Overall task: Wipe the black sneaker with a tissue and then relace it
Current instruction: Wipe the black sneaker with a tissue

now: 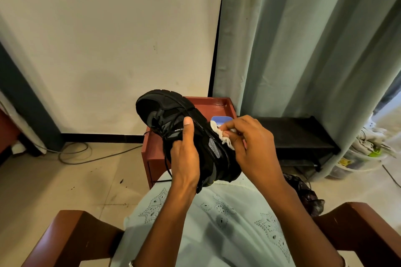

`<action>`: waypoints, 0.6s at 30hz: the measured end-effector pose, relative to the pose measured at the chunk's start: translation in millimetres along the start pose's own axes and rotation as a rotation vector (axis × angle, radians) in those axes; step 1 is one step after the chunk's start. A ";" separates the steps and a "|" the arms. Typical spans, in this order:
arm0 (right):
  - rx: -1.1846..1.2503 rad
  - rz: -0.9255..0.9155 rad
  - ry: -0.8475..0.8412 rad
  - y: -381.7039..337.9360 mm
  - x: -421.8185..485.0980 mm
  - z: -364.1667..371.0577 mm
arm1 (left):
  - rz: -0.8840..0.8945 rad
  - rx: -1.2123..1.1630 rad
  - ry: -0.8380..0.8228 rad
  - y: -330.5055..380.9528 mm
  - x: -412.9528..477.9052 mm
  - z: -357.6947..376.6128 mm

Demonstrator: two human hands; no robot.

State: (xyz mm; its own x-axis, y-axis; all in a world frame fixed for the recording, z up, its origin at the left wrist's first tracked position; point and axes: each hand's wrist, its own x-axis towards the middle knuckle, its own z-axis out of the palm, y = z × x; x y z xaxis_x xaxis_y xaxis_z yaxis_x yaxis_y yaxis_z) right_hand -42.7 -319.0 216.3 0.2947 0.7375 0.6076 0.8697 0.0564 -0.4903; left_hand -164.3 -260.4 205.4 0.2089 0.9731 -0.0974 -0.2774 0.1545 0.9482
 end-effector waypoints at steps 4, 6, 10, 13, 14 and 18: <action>0.059 -0.008 0.004 4.4 -26.6 -14.3 | -0.011 -0.027 0.023 0.0 2.7 -2.8; 0.072 0.011 0.002 5.9 -37.6 -20.0 | -0.021 -0.030 0.007 -3.0 4.4 -3.5; 0.050 0.039 -0.011 8.7 -37.1 -23.8 | -0.050 -0.016 -0.027 -6.7 5.5 -1.5; 0.024 0.041 -0.012 8.4 -18.7 -17.4 | -0.059 0.015 -0.034 -7.7 4.6 0.0; 0.028 0.039 -0.010 7.7 -11.1 -13.5 | -0.062 0.030 -0.042 -6.2 3.3 1.3; 0.032 0.030 -0.024 6.1 9.8 -0.6 | -0.054 0.056 -0.041 -3.6 0.1 2.0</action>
State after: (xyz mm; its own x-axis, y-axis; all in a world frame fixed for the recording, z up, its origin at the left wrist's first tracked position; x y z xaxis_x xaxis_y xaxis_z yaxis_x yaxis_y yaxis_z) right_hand -34.2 -311.8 219.6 0.3102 0.7552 0.5775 0.8477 0.0553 -0.5276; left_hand -161.4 -261.2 202.6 0.2605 0.9557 -0.1371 -0.2124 0.1953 0.9575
